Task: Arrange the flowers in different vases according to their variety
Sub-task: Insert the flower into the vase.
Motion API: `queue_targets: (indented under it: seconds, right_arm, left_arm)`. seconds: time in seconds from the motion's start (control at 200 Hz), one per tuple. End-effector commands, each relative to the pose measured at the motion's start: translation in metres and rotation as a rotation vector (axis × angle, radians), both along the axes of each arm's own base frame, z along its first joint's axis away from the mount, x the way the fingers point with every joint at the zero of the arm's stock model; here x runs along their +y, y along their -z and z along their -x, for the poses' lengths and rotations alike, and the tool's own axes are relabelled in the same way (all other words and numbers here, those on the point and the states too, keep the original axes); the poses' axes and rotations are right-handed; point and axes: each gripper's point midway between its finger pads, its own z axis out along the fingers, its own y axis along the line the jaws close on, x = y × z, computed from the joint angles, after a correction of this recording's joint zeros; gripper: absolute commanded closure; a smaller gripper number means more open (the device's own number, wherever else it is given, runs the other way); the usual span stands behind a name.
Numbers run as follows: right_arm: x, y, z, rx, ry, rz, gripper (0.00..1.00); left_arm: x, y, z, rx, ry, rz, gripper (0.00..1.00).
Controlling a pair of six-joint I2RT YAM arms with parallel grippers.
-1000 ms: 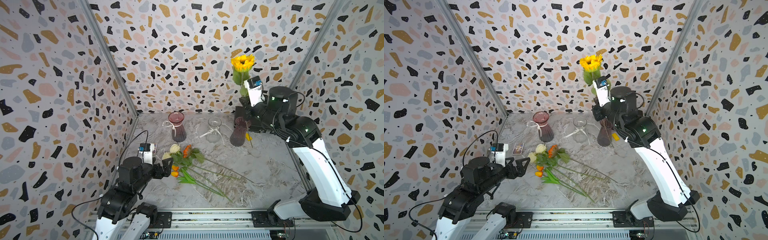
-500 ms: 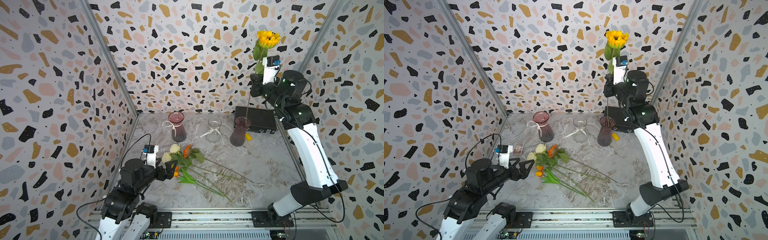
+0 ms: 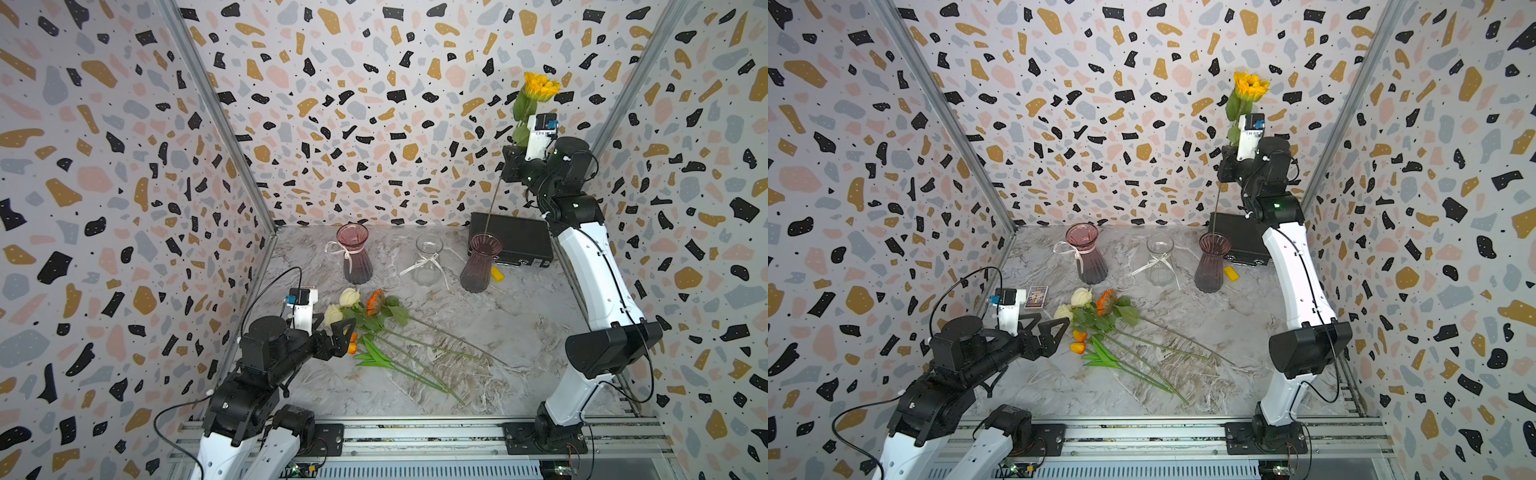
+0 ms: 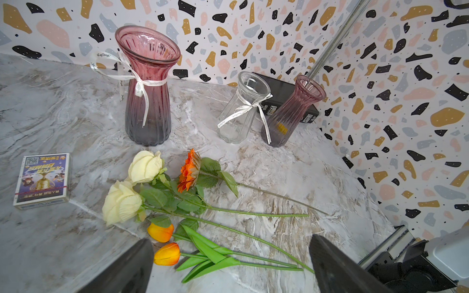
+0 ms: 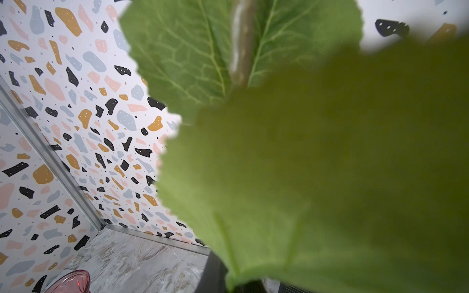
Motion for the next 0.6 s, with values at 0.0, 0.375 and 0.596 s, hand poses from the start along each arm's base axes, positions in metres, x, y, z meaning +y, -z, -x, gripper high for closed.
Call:
queue_targets:
  seconds: [0.0, 0.375, 0.596]
  right_arm:
    - [0.006, 0.004, 0.002, -0.013, -0.033, -0.013, 1.00]
    - [0.000, 0.118, -0.007, 0.153, 0.008, 0.091, 1.00]
    - [-0.005, 0.144, -0.001, 0.195, 0.027, 0.145, 1.00]
  left_arm:
    - [-0.004, -0.010, -0.004, -0.050, 0.025, -0.001, 0.00]
    - [-0.001, -0.007, -0.004, -0.036, 0.018, -0.034, 0.00]
    - [-0.002, -0.003, -0.003, -0.016, 0.020, -0.034, 0.00]
